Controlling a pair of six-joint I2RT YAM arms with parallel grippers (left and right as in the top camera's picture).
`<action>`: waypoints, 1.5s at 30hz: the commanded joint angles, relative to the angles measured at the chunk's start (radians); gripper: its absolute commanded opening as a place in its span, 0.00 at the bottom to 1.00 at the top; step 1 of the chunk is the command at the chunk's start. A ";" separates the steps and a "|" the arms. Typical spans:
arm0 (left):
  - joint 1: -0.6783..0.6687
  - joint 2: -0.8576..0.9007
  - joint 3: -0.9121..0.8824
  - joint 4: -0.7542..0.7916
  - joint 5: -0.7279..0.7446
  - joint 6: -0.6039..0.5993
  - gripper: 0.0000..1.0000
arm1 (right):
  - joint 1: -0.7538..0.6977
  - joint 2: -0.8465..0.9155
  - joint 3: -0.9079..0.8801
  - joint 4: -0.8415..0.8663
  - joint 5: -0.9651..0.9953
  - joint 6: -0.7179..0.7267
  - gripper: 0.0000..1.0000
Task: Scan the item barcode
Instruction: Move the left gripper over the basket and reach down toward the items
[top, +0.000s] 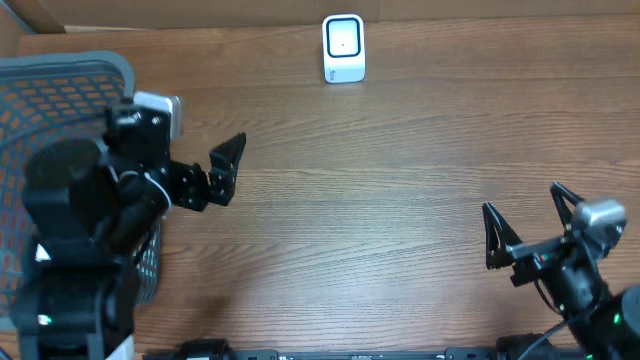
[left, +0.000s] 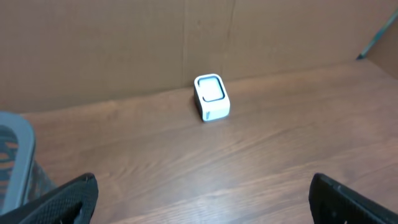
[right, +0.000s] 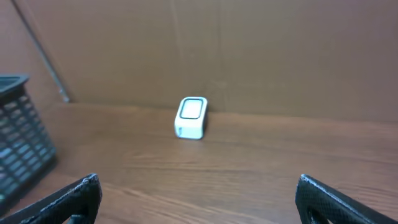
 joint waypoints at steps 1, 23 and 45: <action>-0.005 0.048 0.113 -0.044 0.016 -0.010 1.00 | 0.000 0.095 0.113 -0.045 -0.072 0.002 1.00; 0.030 0.097 0.214 -0.188 -0.263 -0.165 1.00 | -0.001 0.496 0.433 -0.394 -0.180 0.002 1.00; 0.674 0.480 0.382 -0.491 -0.448 -0.394 0.80 | -0.001 0.713 0.433 -0.484 -0.180 0.002 1.00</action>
